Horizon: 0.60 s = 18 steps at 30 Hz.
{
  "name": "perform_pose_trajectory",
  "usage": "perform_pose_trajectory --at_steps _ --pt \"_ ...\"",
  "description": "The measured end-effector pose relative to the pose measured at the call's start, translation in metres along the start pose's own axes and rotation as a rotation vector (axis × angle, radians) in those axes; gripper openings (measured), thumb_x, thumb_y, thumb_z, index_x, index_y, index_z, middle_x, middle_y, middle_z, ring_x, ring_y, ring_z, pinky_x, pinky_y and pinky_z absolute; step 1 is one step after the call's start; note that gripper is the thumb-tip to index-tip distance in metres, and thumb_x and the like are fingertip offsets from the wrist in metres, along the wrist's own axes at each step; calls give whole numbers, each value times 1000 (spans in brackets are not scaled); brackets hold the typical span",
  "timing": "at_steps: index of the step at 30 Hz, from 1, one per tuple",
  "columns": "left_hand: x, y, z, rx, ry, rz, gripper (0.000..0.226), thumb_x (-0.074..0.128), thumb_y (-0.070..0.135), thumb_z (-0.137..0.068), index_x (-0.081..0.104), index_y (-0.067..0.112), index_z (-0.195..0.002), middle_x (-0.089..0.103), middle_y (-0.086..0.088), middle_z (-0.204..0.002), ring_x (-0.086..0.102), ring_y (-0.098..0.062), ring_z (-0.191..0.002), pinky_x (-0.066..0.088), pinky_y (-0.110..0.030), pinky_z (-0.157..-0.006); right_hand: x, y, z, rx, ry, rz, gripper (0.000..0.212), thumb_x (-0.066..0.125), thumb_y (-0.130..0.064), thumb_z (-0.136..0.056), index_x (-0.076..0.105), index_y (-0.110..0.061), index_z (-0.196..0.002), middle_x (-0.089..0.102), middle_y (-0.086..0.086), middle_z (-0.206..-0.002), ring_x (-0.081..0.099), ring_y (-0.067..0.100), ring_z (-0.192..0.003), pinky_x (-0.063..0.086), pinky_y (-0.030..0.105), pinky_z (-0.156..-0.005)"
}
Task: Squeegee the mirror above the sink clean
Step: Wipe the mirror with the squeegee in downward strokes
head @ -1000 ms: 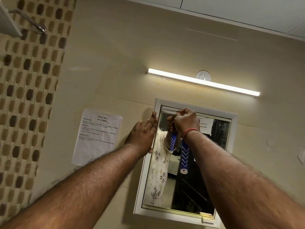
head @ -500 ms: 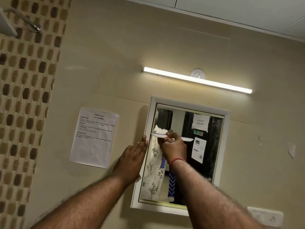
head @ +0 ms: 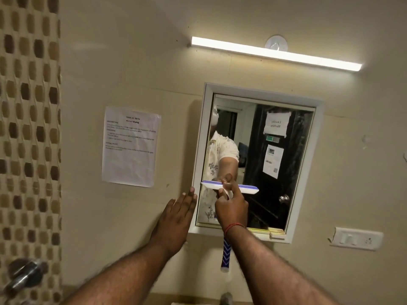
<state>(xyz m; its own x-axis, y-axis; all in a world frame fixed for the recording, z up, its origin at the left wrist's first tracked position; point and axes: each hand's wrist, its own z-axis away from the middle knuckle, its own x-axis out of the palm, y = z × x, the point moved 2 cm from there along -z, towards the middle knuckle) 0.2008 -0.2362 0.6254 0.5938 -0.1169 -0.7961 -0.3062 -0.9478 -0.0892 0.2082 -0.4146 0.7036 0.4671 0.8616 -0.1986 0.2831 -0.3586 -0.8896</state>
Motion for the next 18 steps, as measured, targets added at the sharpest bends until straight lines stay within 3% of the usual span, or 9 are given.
perform_pose_trajectory --at_steps 4,8,18 --pt "15 4 12 -20 -30 -14 168 106 52 -62 -9 7 -176 -25 -12 -184 10 -34 -172 29 -52 -135 5 38 18 30 5 73 19 64 -37 -100 67 -42 -118 74 0 -100 71 25 -91 63 46 -85" --pt "32 9 26 -31 -42 18 171 108 49 -58 -7 8 -177 -15 -13 -186 17 -35 -171 33 -54 -133 8 82 39 102 -40 124 17 65 -36 -99 69 -39 -116 77 3 -106 70 32 -98 59 42 -88" --pt "53 22 44 -70 -116 19 164 105 47 -64 -8 6 -176 -19 -16 -185 12 -35 -172 27 -53 -136 12 106 50 160 -81 185 18 63 -39 -97 65 -38 -116 77 5 -110 70 35 -104 60 47 -93"
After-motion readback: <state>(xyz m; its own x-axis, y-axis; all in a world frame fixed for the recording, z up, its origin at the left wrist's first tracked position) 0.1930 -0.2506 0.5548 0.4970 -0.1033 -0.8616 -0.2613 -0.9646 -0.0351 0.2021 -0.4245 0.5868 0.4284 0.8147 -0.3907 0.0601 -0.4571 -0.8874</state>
